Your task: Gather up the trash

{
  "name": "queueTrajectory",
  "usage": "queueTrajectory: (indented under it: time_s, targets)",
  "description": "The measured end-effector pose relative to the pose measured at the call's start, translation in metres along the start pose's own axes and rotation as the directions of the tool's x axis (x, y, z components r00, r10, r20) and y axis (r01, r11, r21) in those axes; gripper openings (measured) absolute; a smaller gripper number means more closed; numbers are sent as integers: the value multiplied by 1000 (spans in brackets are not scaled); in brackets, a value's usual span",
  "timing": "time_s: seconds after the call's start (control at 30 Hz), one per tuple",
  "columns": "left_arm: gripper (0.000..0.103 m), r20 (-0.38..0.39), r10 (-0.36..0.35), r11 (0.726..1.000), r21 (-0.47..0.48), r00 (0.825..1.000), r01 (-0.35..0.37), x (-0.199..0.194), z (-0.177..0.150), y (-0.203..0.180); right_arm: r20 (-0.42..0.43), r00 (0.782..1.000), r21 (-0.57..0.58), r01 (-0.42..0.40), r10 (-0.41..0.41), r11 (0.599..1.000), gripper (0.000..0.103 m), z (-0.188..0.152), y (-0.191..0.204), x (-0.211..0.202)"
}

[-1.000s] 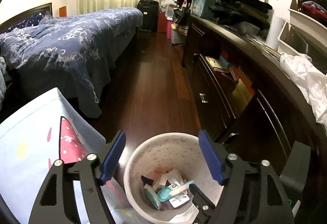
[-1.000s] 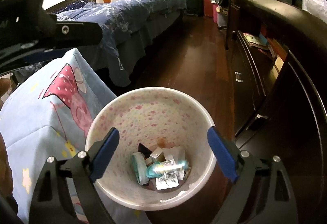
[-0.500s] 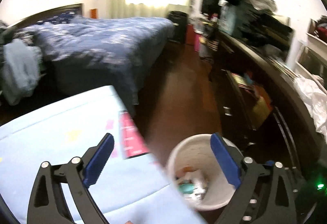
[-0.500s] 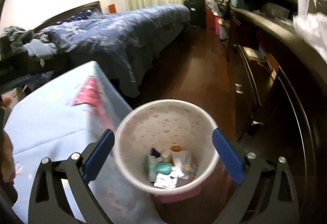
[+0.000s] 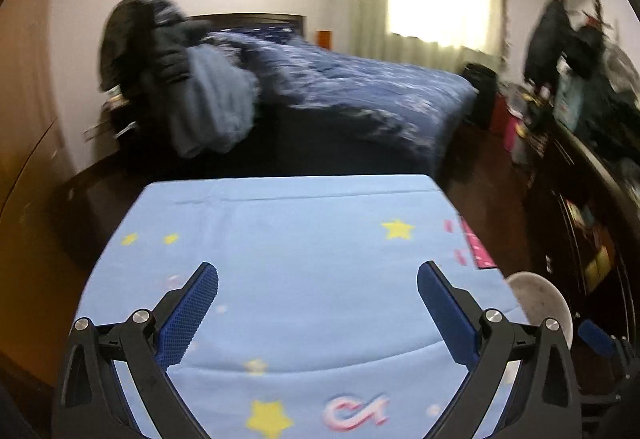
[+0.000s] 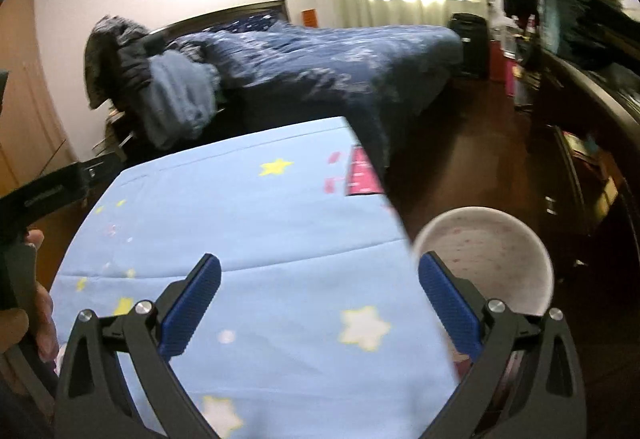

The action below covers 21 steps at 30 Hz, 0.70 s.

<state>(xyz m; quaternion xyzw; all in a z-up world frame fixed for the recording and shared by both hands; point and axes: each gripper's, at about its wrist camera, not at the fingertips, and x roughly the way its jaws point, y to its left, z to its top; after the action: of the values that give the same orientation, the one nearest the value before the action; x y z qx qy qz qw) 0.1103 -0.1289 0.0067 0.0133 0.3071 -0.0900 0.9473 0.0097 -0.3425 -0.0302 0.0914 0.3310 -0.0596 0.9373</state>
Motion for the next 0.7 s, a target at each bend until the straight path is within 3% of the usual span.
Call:
queueTrajectory:
  time_s: [0.3,0.7]
  targets:
    - [99,-34,82,993,-82,996,-85,-8,-16,66,-26,999,-70,-43,41,997,99,-1,57,6]
    - [99,-25,123,983,-134,992,-125,-20,-34,94,-25,997,-142,-74,71,987,99,-5,95,11]
